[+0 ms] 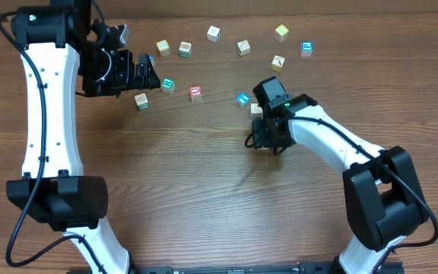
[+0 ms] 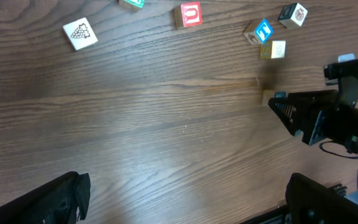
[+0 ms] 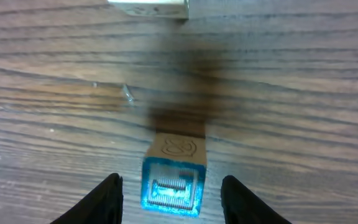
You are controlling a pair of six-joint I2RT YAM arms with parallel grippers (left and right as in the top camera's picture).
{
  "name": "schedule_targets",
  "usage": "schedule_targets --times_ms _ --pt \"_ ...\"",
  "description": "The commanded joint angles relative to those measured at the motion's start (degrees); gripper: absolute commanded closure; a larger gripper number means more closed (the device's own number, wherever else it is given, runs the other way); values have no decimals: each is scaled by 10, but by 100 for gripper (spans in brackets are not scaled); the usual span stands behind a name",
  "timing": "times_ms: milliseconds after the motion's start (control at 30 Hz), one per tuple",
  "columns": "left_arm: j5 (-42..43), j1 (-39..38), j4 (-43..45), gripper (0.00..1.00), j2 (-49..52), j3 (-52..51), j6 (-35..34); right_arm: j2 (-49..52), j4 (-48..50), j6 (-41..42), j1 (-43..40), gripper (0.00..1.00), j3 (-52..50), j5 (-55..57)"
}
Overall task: Form a horizontal line
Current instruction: 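Carry the blue-lettered block toward the front-centre of the table, then lower the blue-lettered block onto the table and open the right gripper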
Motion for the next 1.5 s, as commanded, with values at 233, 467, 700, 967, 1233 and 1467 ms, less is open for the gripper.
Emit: schedule_targets --times_ms 233,467,700,967,1233,1467 --pt "0 -4 1 0 5 13 -1 2 43 2 0 58 -19 -3" --pt "0 -4 1 0 5 13 -1 2 41 2 0 70 -19 -3" --pt "0 -4 1 0 5 13 -1 2 11 2 0 78 -19 -3" --pt "0 -4 1 1 5 13 -1 2 -87 29 0 79 -19 -3" --pt "0 -4 1 1 5 13 -1 2 -153 49 0 79 -19 -49" --pt "0 -4 1 0 5 13 -1 2 -184 59 0 78 -19 -55"
